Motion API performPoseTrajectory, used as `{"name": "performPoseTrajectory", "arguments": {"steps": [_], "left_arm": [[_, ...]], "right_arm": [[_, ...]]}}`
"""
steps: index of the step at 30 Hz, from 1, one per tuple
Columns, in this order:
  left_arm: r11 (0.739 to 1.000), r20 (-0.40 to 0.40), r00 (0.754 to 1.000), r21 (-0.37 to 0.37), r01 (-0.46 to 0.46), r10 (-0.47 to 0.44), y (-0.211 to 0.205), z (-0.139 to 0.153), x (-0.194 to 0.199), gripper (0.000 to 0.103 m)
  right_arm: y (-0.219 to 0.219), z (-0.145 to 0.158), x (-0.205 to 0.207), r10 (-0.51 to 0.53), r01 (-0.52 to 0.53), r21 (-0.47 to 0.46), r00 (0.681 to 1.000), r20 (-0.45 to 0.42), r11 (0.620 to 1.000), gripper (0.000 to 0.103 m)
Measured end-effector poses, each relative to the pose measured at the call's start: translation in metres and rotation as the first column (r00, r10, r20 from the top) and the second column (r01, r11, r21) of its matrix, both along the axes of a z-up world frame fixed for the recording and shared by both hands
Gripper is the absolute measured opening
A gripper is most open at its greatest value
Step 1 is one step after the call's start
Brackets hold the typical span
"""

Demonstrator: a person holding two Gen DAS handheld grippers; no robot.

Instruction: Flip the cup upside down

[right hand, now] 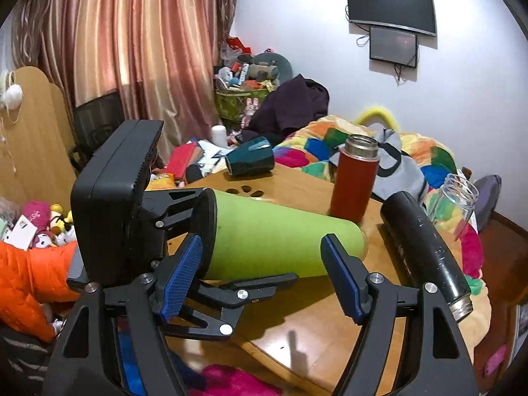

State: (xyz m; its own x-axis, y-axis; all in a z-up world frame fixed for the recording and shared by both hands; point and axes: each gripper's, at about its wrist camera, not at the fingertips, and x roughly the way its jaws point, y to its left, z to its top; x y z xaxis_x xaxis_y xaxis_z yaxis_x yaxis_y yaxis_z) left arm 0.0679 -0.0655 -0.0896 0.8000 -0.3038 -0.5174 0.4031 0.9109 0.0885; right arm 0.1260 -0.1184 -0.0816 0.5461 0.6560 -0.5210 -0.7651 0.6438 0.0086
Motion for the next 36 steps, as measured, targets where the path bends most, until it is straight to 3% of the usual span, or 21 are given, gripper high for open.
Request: {"name": "performPoseTrajectory", "arguments": {"steps": [7,11,18,22,27,36], "left_arm": [[0.998,0.004,1.000,0.062,0.012,-0.013,0.000,0.008,-0.010,0.064],[0.999,-0.026,1.000,0.042,0.004,-0.003,0.006,0.007,-0.008,0.064],[1.000,-0.026,0.999,-0.003,-0.025,0.025,0.017,0.015,-0.012,0.064],[0.999,-0.026,0.999,-0.022,-0.026,0.025,0.023,0.021,-0.011,0.064],[0.999,-0.028,0.999,-0.019,-0.034,0.034,0.023,0.025,-0.008,0.064],[0.998,-0.021,0.999,-0.043,-0.045,0.045,0.028,0.034,0.004,0.064]], "right_arm": [[-0.003,0.009,-0.014,0.029,-0.030,0.015,0.998,0.055,0.999,0.071],[-0.014,0.015,-0.016,0.010,-0.013,0.039,0.997,0.080,0.999,0.071],[-0.035,0.014,0.012,-0.159,0.156,0.048,0.985,0.060,0.987,0.071],[-0.029,-0.003,0.052,-0.241,0.242,0.043,0.970,-0.025,0.969,0.059],[-0.014,-0.024,0.085,-0.238,0.244,0.044,0.964,-0.121,0.969,0.042],[0.003,-0.035,0.089,-0.202,0.209,0.042,0.970,-0.135,0.977,0.028]]}}
